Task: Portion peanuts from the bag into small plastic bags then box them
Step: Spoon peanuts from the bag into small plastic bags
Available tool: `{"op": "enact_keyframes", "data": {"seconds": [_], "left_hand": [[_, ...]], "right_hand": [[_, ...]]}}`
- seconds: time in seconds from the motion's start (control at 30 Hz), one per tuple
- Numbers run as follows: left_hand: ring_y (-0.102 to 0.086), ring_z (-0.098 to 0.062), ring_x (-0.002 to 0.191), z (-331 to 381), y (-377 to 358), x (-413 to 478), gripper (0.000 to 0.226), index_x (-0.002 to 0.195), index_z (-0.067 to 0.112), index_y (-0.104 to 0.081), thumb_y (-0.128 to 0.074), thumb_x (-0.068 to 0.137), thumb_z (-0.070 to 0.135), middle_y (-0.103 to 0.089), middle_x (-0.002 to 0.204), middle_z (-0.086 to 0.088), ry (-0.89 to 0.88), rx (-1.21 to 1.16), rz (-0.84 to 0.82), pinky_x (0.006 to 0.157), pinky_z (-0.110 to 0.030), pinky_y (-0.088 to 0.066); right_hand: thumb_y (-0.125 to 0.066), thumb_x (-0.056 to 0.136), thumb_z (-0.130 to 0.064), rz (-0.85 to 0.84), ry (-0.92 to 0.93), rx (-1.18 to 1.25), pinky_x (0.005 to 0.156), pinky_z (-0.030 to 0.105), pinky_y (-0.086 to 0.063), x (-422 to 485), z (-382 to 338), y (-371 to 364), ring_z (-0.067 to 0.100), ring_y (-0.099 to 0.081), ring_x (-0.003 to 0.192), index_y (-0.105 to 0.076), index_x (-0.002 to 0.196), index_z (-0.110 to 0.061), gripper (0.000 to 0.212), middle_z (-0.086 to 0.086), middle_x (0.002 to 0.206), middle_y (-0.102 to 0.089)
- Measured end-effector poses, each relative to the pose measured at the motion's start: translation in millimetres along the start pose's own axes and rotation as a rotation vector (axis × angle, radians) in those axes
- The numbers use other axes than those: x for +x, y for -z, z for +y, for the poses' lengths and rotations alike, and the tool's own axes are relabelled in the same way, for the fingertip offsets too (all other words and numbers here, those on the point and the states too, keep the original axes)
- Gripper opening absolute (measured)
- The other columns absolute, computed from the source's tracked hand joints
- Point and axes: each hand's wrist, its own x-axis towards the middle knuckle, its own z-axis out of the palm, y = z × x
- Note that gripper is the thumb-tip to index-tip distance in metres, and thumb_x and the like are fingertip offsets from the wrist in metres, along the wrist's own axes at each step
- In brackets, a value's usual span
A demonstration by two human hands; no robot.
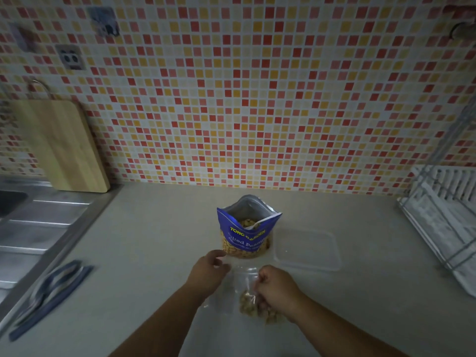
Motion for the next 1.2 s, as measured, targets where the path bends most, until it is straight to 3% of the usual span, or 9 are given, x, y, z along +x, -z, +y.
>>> {"op": "enact_keyframes", "data": {"seconds": [0.13, 0.27, 0.4, 0.53, 0.67, 0.77, 0.9, 1.07, 1.2], "left_hand": [[-0.047, -0.029, 0.122, -27, -5, 17, 0.059, 0.14, 0.027, -0.039, -0.052, 0.083, 0.033, -0.043, 0.133, -0.01, -0.166, 0.633, -0.065, 0.102, -0.03, -0.038], [-0.046, -0.02, 0.11, -36, -5, 24, 0.043, 0.119, 0.013, -0.057, -0.053, 0.078, 0.024, -0.05, 0.122, -0.014, -0.193, 0.641, -0.066, 0.098, -0.033, -0.042], [-0.054, -0.031, 0.114, -36, 6, 30, 0.031, 0.114, 0.01, -0.059, -0.051, 0.085, 0.015, -0.059, 0.118, -0.014, -0.115, 0.626, -0.003, 0.091, -0.027, -0.041], [-0.062, -0.022, 0.099, -27, 33, 25, 0.023, 0.1, 0.013, -0.066, -0.059, 0.079, 0.008, -0.069, 0.101, -0.006, -0.104, 0.438, 0.1, 0.071, -0.018, -0.038], [-0.059, -0.015, 0.067, 0, 63, 10, 0.012, 0.07, 0.022, -0.064, -0.069, 0.066, 0.012, -0.065, 0.069, 0.0, -0.051, 0.171, -0.049, 0.062, -0.02, -0.045], [-0.06, -0.014, 0.057, 24, 71, -8, 0.018, 0.072, 0.015, -0.07, -0.064, 0.056, 0.014, -0.065, 0.062, -0.002, -0.02, -0.096, -0.231, 0.057, -0.022, -0.05], [-0.059, -0.012, 0.057, 53, 63, -25, 0.017, 0.08, 0.015, -0.073, -0.07, 0.064, 0.013, -0.065, 0.066, -0.003, -0.101, -0.199, -0.368, 0.056, -0.019, -0.049], [-0.055, -0.011, 0.058, 75, 46, -32, 0.009, 0.068, 0.018, -0.075, -0.076, 0.076, 0.016, -0.065, 0.061, 0.001, -0.245, -0.275, -0.184, 0.057, -0.019, -0.045], [-0.043, -0.003, 0.049, 87, 35, -32, 0.027, 0.066, 0.003, -0.062, -0.08, 0.07, 0.023, -0.052, 0.053, 0.004, -0.455, 0.003, 0.142, 0.051, -0.015, -0.036]], "right_hand": [[-0.05, 0.081, -0.014, 0.06, 0.045, -0.241, 0.069, 0.033, -0.058, 10, 6, -14, 0.028, -0.07, 0.076, -0.047, 0.064, -0.021, 0.019, 0.013, 0.084, -0.071], [-0.045, 0.089, -0.021, 0.139, 0.146, -0.514, 0.077, 0.027, -0.047, 11, 8, -22, 0.026, -0.062, 0.099, -0.059, 0.088, -0.019, 0.014, 0.009, 0.105, -0.065], [-0.042, 0.091, -0.024, 0.18, 0.168, -0.612, 0.083, 0.029, -0.047, 15, 12, -23, 0.026, -0.059, 0.106, -0.06, 0.104, -0.012, 0.025, 0.009, 0.113, -0.061], [-0.05, 0.089, -0.027, 0.136, 0.16, -0.541, 0.086, 0.026, -0.045, 17, 14, -18, 0.022, -0.058, 0.108, -0.061, 0.106, -0.019, 0.022, 0.005, 0.115, -0.059], [-0.059, 0.086, -0.032, 0.156, 0.205, -0.424, 0.08, 0.022, -0.044, 14, 8, -12, 0.014, -0.059, 0.092, -0.061, 0.102, -0.023, 0.019, -0.001, 0.101, -0.06], [-0.072, 0.08, -0.032, 0.133, 0.281, -0.041, 0.064, 0.008, -0.04, 7, -13, -8, 0.004, -0.05, 0.064, -0.062, 0.094, -0.029, 0.018, -0.008, 0.074, -0.052], [-0.072, 0.082, -0.018, 0.103, 0.38, 0.21, 0.062, 0.014, -0.042, -9, -40, 5, -0.003, -0.048, 0.058, -0.064, 0.071, -0.033, 0.02, -0.008, 0.063, -0.056], [-0.068, 0.084, -0.018, 0.238, 0.372, 0.263, 0.068, 0.019, -0.047, -20, -65, 30, 0.006, -0.061, 0.07, -0.069, 0.075, -0.025, 0.012, -0.002, 0.077, -0.07], [-0.067, 0.085, -0.025, 0.199, 0.318, 0.411, 0.061, 0.019, -0.043, -29, -80, 45, 0.005, -0.058, 0.065, -0.068, 0.084, -0.019, 0.007, -0.004, 0.078, -0.068]]}}
